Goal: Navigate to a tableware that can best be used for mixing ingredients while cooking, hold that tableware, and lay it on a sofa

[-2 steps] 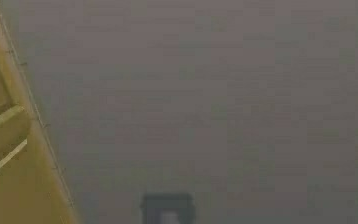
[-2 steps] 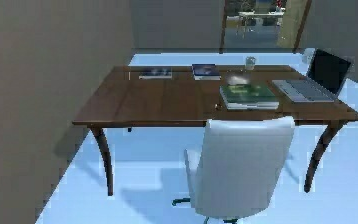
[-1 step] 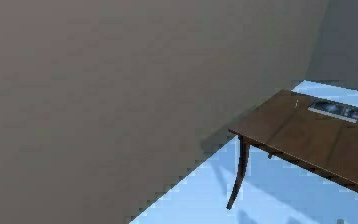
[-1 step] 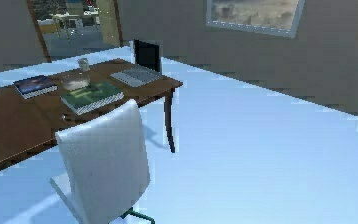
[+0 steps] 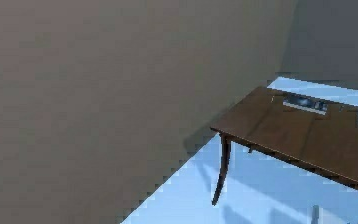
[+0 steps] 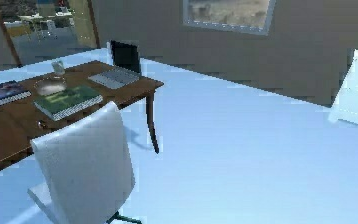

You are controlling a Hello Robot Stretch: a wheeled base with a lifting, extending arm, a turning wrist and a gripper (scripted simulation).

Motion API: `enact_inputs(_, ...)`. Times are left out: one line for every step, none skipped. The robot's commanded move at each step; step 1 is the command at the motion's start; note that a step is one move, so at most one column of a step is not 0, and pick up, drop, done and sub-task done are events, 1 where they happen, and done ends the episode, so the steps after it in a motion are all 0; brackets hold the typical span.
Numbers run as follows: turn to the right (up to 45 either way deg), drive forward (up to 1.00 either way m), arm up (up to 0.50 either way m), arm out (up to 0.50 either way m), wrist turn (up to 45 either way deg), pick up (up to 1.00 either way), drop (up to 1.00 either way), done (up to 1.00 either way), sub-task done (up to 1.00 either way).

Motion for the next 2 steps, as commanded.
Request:
enact_inputs(0.0,0.60,0.00,0.00,0.0,0.00,0.00,0.00,0.00)
enact_inputs(45.0,0.00,0.00,0.00,0.0,0.00,0.00,0.00,0.00)
